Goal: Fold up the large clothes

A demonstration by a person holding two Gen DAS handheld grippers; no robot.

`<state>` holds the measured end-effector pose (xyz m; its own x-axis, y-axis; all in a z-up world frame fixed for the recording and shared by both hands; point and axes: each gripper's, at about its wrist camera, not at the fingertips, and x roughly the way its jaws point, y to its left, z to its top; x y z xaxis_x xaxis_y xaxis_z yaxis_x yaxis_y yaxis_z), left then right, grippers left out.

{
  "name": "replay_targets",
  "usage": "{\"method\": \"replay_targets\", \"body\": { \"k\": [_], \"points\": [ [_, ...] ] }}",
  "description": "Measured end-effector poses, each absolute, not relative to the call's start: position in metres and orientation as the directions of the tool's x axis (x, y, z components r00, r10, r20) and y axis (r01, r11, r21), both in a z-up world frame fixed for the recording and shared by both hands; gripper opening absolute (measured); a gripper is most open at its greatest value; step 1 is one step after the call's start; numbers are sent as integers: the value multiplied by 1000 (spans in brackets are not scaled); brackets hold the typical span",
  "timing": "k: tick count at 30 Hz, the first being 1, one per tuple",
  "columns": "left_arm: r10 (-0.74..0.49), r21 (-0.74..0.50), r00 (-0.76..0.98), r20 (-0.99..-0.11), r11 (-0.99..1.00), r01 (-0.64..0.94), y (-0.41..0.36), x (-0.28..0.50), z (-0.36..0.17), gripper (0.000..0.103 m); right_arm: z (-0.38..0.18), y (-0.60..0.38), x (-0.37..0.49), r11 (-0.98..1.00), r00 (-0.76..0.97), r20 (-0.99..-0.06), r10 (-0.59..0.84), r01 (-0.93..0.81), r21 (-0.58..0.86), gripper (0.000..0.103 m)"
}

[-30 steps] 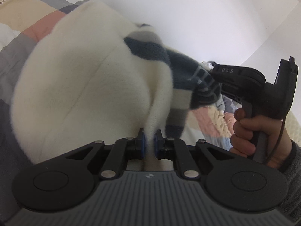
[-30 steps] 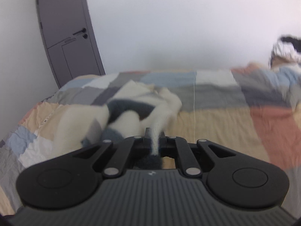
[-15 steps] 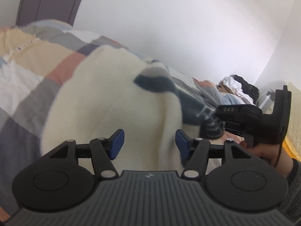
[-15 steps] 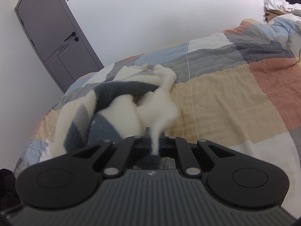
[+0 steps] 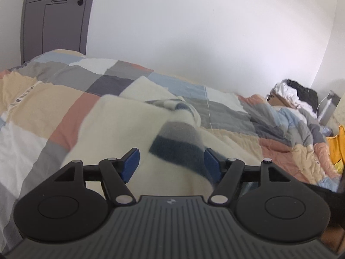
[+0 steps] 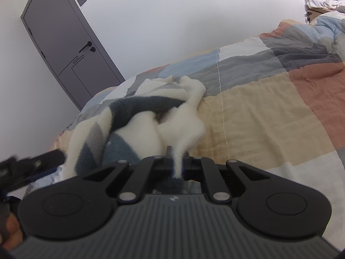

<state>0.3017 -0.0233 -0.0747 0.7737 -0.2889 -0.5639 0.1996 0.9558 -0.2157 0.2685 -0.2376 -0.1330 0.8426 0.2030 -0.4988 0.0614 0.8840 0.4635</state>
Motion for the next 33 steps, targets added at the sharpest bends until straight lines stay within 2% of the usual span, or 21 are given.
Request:
{"method": "replay_targets", "body": {
  "k": [2,5,9,11,13,16,18,24,33],
  "points": [
    [-278,-193,751,-599,960,202,-34,325,-83,71,-133,-238,269,882,841,-499,208,59,467,10],
    [-365,-262,688,-627,931,254,-37,354,-99,71,-133,-242,272,871,840,-495,221,59,489,10],
    [-360,-263,653,-666,933,247,-40,373,-111,70,-137,-246,277,864,834,-503,227,65,499,11],
    [-331,-210,654,-680,943,259,-46,374,-113,60,-140,-247,280,861,830,-508,230,70,503,10],
    [-300,-162,649,-700,951,264,-51,372,-116,39,-140,-248,282,861,827,-513,230,73,503,11],
    [-265,-128,658,-705,960,248,-49,369,-114,20,-141,-248,283,863,825,-515,233,69,500,11],
    [-248,-131,674,-696,967,221,-40,365,-111,14,-141,-247,283,869,825,-514,234,60,492,11],
    [-171,-161,749,-640,983,87,19,337,-97,12,-134,-242,280,880,833,-488,263,0,474,11],
    [-186,-322,779,-598,947,-21,120,273,-90,12,-122,-211,268,872,813,-420,403,-203,445,10]
  ]
}}
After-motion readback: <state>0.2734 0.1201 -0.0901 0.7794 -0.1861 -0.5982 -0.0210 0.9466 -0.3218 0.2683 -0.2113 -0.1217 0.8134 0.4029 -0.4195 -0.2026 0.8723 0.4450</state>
